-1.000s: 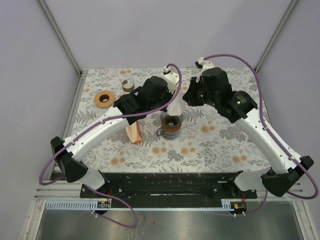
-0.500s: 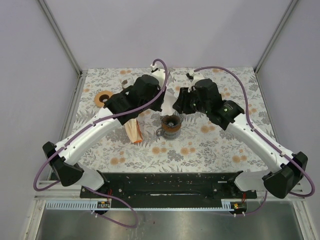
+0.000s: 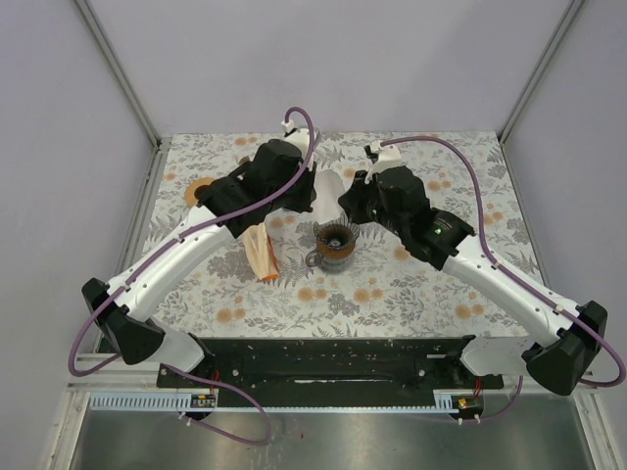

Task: Place the coffee filter in the dripper
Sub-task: Place the coffee filter in the coffee dripper.

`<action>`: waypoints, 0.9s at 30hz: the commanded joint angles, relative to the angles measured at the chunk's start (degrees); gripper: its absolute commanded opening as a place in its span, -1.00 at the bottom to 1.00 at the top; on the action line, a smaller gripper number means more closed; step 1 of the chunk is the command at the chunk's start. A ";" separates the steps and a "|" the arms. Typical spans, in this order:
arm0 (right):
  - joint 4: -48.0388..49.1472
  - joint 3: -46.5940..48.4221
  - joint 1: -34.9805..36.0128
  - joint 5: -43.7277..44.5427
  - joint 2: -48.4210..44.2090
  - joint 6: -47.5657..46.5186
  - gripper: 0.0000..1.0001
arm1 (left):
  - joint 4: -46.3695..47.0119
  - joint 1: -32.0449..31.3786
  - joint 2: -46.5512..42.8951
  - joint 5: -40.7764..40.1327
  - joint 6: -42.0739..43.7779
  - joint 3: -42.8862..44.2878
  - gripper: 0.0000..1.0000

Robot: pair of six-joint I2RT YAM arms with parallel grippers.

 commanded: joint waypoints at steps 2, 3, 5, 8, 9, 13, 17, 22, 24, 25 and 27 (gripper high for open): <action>-1.75 3.19 0.09 9.32 -1.30 -0.76 -0.93 | 1.98 0.64 -1.99 4.13 0.22 -1.08 -1.00; -2.45 3.72 0.00 9.32 -1.04 -1.29 -0.98 | 2.07 0.64 -2.07 5.01 0.40 -1.60 -1.00; -3.68 5.04 0.00 8.10 -0.69 -2.52 -1.00 | 1.99 0.46 -2.16 6.33 1.10 -2.49 -1.00; -7.36 7.67 0.00 6.69 0.45 -4.02 -1.00 | 2.07 0.46 -2.51 6.25 2.16 -3.28 -0.98; -8.94 8.81 0.00 6.42 1.07 -4.54 -1.00 | 1.90 0.37 -2.69 6.08 2.59 -3.37 -0.89; -17.46 13.82 0.00 5.72 3.18 -5.60 -1.00 | 1.02 0.46 -3.57 4.67 4.70 -2.32 -0.22; -25.99 18.13 -0.61 3.97 4.59 -5.25 -1.00 | 0.05 0.99 -4.97 3.61 6.90 -0.12 0.31; -35.40 24.02 -2.89 -4.11 7.66 -4.55 -1.00 | -1.79 1.43 -6.03 6.42 8.57 2.69 0.54; -39.18 26.39 -3.34 -6.84 9.59 -5.16 -1.00 | -2.15 1.43 -6.56 8.09 8.92 2.70 0.62; -40.93 27.19 -3.43 -8.33 10.38 -5.51 -1.00 | -2.15 1.51 -6.73 8.44 9.10 2.52 0.65; -43.14 28.59 -3.78 -10.18 11.70 -6.13 -1.00 | -2.15 1.51 -6.82 9.93 9.19 1.82 0.68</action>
